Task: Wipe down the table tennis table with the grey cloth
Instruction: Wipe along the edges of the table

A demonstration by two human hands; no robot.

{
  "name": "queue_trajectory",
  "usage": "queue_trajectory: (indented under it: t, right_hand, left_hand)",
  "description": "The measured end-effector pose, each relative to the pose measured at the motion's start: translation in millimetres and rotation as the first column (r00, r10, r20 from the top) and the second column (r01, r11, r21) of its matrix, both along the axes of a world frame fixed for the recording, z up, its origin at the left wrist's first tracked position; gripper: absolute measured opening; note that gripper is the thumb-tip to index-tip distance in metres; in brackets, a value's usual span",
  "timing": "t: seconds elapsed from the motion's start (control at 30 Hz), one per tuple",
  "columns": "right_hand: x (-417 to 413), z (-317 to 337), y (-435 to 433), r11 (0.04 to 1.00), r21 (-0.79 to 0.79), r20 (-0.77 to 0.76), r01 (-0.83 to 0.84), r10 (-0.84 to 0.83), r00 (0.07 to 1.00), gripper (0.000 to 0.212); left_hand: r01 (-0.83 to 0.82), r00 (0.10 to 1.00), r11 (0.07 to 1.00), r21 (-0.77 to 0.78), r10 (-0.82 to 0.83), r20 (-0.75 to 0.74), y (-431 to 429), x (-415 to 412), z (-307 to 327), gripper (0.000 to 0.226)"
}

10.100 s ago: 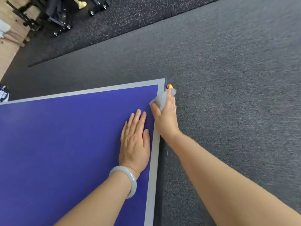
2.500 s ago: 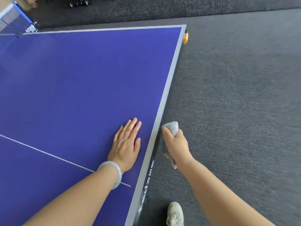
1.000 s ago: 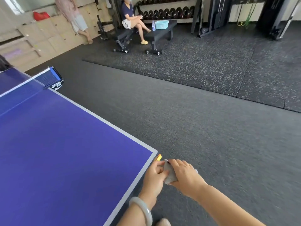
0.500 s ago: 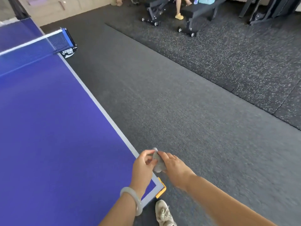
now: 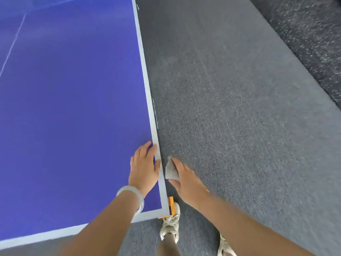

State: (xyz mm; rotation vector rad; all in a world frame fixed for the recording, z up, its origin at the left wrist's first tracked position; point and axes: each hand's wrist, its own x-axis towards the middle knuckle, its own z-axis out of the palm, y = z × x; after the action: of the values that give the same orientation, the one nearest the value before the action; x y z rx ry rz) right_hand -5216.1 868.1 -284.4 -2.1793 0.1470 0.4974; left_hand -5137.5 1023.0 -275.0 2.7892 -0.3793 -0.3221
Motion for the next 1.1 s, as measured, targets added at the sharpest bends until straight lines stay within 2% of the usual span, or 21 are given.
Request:
queue_trajectory:
  t: [0.07, 0.13, 0.2, 0.27, 0.37, 0.47, 0.63, 0.73, 0.8, 0.87, 0.97, 1.03, 1.1]
  right_hand:
    - [-11.1, -5.2, 2.5, 0.979, 0.203, -0.017, 0.018, -0.014, 1.0, 0.07]
    - [-22.6, -7.2, 6.9, 0.912, 0.411, -0.016, 0.011, -0.004, 1.0, 0.07]
    - [-35.3, -5.6, 10.7, 0.823, 0.567, -0.043, 0.028, -0.004, 0.999, 0.068]
    - [-48.7, -1.9, 17.6, 0.751, 0.656, -0.099, 0.076, -0.014, 0.995, 0.07]
    - [-52.8, 0.8, 34.3, 0.677, 0.705, -0.181, 0.21, -0.115, 0.977, 0.078]
    - [-30.6, -2.5, 44.8, 0.561, 0.75, -0.277, 0.35, -0.214, 0.937, 0.071]
    - [11.9, -14.8, 43.2, 0.419, 0.802, -0.351, 0.426, -0.246, 0.904, 0.072]
    - [-11.1, -22.8, 47.5, 0.414, 0.826, -0.306, 0.382, -0.239, 0.921, 0.063]
    - [-30.8, -25.3, 49.7, 0.382, 0.843, -0.306, 0.379, -0.24, 0.921, 0.066]
    - [-41.2, -25.0, 51.4, 0.363, 0.852, -0.303, 0.377, -0.245, 0.921, 0.069]
    - [-40.6, -21.2, 54.4, 0.41, 0.831, -0.276, 0.377, -0.285, 0.918, 0.064]
    - [-30.5, -19.9, 55.1, 0.449, 0.818, -0.23, 0.358, -0.315, 0.921, 0.054]
    - [-14.5, -20.9, 52.3, 0.445, 0.817, -0.221, 0.367, -0.347, 0.912, 0.052]
  left_hand:
    - [-0.006, 0.996, 0.997, 0.076, 0.0, 0.084, -5.6, -11.6, -12.8, 0.049]
    - [0.006, 0.989, 0.99, 0.139, -0.026, 0.145, -5.9, -17.1, -23.6, 0.053]
    - [0.008, 0.989, 0.992, 0.125, -0.026, 0.148, -3.8, -15.8, -30.9, 0.053]
    - [0.005, 0.991, 0.995, 0.1, -0.018, 0.132, -1.6, -16.3, -31.7, 0.052]
    - [-0.006, 0.991, 0.997, 0.077, -0.005, 0.137, -4.1, -16.7, -30.3, 0.052]
    - [-0.015, 0.992, 0.998, 0.066, 0.006, 0.126, -2.8, -14.9, -31.3, 0.053]
    - [0.007, 0.993, 1.0, 0.005, -0.008, 0.119, 4.5, -16.5, -33.5, 0.074]
    - [0.03, 0.992, 1.0, 0.01, -0.031, 0.123, 5.4, -16.6, -33.2, 0.066]
    - [0.011, 0.992, 1.0, -0.014, -0.009, 0.126, 2.9, -16.9, -30.8, 0.06]
    - [-0.014, 0.992, 0.998, -0.069, 0.023, 0.127, 0.7, -17.0, -30.4, 0.064]
    - [-0.032, 0.989, 0.997, -0.072, 0.042, 0.14, 1.4, -12.9, -35.6, 0.053]
    - [-0.022, 0.99, 0.997, -0.074, 0.032, 0.135, 3.8, -12.7, -37.6, 0.062]
    - [0.003, 0.992, 0.993, -0.119, 0.013, 0.128, 5.2, -16.2, -36.0, 0.062]
